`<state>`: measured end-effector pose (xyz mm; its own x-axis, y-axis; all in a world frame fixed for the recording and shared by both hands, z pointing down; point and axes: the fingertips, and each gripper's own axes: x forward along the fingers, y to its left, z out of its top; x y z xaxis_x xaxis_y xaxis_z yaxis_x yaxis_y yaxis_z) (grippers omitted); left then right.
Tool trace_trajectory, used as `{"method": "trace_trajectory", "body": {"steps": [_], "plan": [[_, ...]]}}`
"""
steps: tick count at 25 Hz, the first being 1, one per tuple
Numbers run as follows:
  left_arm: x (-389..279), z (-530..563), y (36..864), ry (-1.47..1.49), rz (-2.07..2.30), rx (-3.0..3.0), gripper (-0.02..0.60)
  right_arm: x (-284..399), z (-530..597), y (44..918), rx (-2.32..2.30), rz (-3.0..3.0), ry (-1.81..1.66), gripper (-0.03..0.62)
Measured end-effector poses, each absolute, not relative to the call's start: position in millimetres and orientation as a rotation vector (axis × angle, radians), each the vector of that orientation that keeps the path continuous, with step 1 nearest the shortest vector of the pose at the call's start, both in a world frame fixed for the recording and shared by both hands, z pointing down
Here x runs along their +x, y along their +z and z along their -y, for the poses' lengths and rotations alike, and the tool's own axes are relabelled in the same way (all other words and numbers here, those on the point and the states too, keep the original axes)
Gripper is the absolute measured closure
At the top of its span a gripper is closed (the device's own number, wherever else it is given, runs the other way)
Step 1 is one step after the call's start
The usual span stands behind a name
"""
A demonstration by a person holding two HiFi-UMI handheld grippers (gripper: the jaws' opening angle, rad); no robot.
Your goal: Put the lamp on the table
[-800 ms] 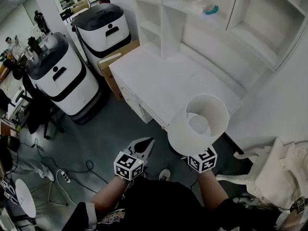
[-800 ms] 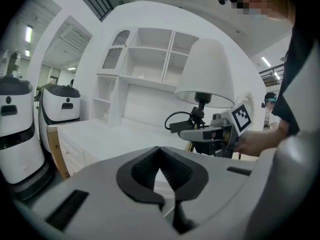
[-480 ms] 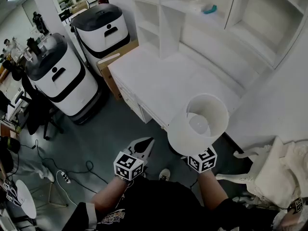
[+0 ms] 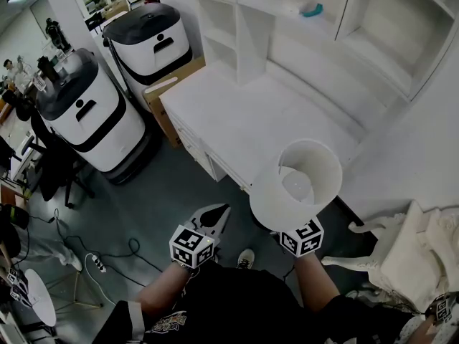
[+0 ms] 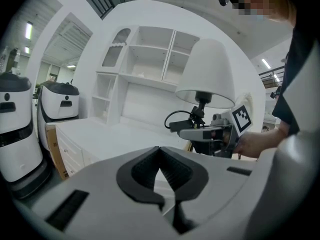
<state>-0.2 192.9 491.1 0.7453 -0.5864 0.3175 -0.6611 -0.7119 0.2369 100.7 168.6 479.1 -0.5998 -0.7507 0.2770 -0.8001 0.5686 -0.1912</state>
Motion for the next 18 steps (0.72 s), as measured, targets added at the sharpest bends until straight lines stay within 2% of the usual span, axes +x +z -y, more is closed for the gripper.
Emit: {"method": "trace_trajectory", "body": {"steps": [18], "plan": [[-16.2, -185.1, 488.5, 0.324, 0.995, 2.597, 0.575, 91.2, -155.7, 481.8, 1.299, 2.629, 0.466, 0.494]]}}
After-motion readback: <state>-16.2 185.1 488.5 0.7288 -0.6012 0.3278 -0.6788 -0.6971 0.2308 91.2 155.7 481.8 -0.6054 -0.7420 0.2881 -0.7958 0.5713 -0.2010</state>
